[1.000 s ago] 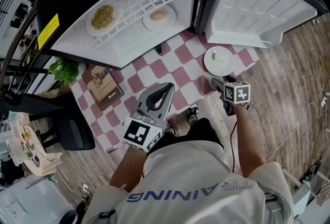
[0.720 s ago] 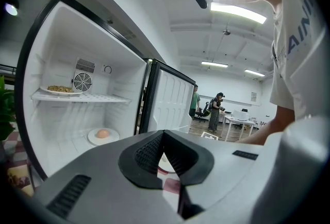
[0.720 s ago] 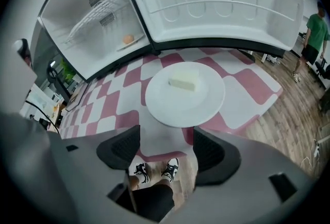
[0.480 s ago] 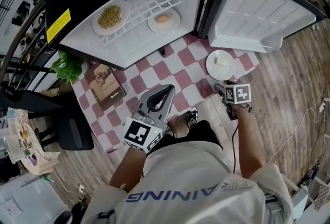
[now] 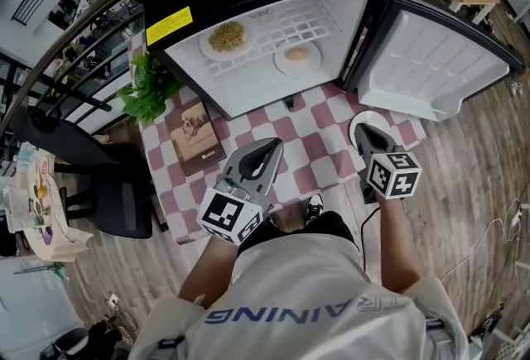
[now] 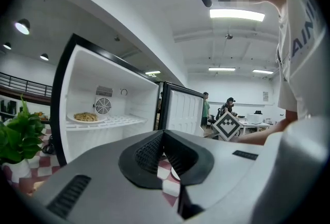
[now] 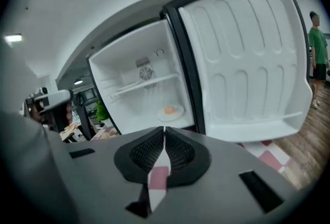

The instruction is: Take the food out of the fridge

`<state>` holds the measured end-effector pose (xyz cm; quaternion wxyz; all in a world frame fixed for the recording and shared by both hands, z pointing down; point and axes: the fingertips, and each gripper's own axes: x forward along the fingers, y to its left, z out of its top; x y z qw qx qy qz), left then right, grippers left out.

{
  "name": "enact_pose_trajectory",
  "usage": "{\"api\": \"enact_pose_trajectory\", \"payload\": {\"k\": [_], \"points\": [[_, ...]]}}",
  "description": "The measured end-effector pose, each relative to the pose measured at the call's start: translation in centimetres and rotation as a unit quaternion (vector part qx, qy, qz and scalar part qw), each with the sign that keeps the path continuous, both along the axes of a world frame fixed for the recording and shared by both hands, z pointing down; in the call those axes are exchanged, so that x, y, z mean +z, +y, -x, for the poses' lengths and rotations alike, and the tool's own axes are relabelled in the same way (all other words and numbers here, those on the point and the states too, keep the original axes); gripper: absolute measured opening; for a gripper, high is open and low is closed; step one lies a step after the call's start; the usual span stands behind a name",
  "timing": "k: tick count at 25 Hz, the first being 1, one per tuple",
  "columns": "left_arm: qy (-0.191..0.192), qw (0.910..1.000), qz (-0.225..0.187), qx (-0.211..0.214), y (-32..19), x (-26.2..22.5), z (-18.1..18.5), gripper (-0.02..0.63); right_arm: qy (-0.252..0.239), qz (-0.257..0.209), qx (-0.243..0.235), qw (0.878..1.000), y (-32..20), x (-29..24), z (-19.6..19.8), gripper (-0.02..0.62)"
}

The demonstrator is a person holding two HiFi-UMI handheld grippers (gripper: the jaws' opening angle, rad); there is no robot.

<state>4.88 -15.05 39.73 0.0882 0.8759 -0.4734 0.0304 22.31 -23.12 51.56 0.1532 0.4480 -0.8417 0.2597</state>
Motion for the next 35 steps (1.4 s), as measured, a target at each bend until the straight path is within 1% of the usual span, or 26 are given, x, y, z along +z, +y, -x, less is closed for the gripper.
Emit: {"api": "enact_pose_trajectory", "payload": {"k": [4, 7, 11, 14, 18, 22, 25, 32, 34, 35], "points": [[-0.002, 0.9992, -0.031, -0.025, 0.5, -2.5, 1.7, 0.009, -0.025, -0.085, -0.031, 0.996, -0.8, -6.9, 3.3, 0.026], [-0.011, 0.9974, -0.051, -0.049, 1.1, -3.9, 3.5, 0.009, -0.040, -0.129, -0.056, 0.989, -0.7, -10.8, 5.5, 0.025], [-0.024, 0.9926, -0.076, -0.092, 1.6, -5.6, 6.6, 0.009, -0.066, -0.172, -0.094, 0.978, -0.2, -14.9, 8.7, 0.025], [-0.031, 0.9883, -0.092, -0.118, 2.2, -6.9, 8.4, 0.009, -0.086, -0.185, -0.118, 0.972, 0.1, -16.8, 10.8, 0.025], [-0.039, 0.9831, -0.099, -0.149, 3.1, -7.6, 10.5, 0.008, -0.110, -0.182, -0.141, 0.967, 0.3, -17.7, 13.1, 0.025], [-0.029, 0.9799, -0.102, -0.169, 3.4, -7.6, 11.7, 0.008, -0.123, -0.162, -0.157, 0.966, 0.4, -17.0, 14.7, 0.025], [-0.024, 0.9786, -0.107, -0.174, 3.6, -7.7, 11.9, 0.008, -0.134, -0.143, -0.157, 0.968, 0.1, -16.4, 14.9, 0.025], [-0.029, 0.9779, -0.107, -0.177, 4.0, -8.0, 12.0, 0.008, -0.137, -0.122, -0.159, 0.970, -0.3, -16.3, 15.5, 0.025], [-0.029, 0.9775, -0.107, -0.179, 3.9, -7.9, 12.1, 0.008, -0.139, -0.100, -0.149, 0.974, -1.0, -15.5, 15.9, 0.026], [-0.029, 0.9773, -0.107, -0.181, 3.9, -7.9, 12.2, 0.008, -0.144, -0.081, -0.140, 0.976, -1.5, -14.9, 16.1, 0.026]]}}
